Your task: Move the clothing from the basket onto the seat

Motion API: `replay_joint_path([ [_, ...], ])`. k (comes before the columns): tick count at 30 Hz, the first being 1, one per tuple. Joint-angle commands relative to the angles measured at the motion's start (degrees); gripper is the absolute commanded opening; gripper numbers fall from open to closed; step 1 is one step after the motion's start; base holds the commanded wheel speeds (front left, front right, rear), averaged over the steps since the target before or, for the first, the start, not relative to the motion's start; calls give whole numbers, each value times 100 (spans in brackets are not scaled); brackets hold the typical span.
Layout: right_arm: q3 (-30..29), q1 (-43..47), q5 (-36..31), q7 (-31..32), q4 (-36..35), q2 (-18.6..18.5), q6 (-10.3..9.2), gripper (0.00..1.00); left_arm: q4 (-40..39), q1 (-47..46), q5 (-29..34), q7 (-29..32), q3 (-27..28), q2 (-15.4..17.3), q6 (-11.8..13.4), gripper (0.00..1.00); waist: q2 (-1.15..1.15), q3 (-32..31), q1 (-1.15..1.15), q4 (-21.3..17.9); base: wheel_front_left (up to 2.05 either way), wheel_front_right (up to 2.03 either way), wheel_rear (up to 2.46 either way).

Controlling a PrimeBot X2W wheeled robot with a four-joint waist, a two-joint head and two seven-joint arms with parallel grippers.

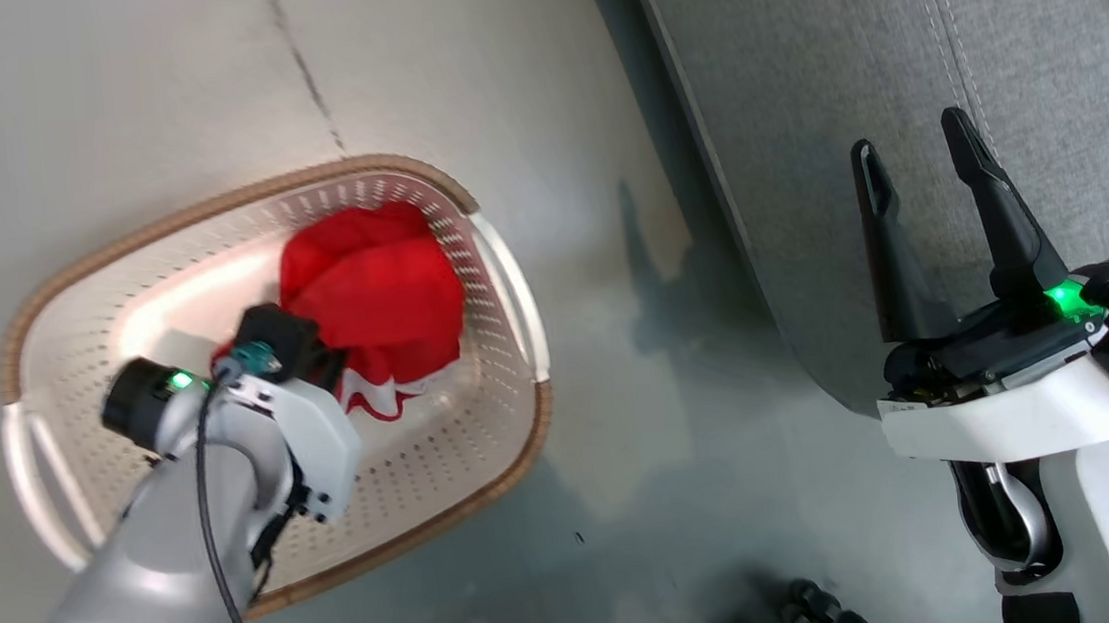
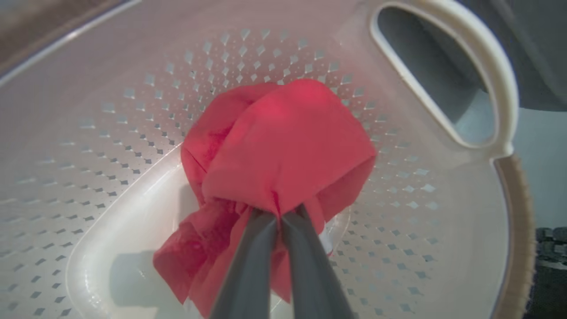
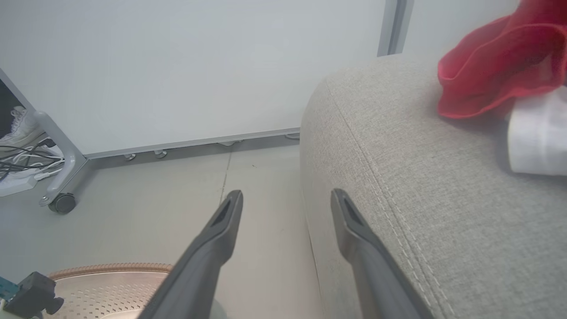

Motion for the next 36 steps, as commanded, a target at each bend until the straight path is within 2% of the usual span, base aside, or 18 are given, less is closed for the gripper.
replay_joint_path([
  [1,-41,56,-73,-29,58,-27,10,100,-25,65,-51,-67,-15,-18,-4,0,0,-415,0,326,0,0,0],
  [11,-318,359,-359,347,305,-30,10,100,-428,737,-293,-392,288,-413,21,0,0,-1667,0,950,0,0,0],
  [22,-545,721,-438,798,276,-32,10,100,-2300,1731,-99,-398,1524,-139,419,0,0,-2625,0,1411,0,0,0],
  [36,-688,1180,-430,1116,383,-30,10,100,-4096,2539,280,-400,2818,-39,653,0,0,-3580,0,1658,0,0,0],
])
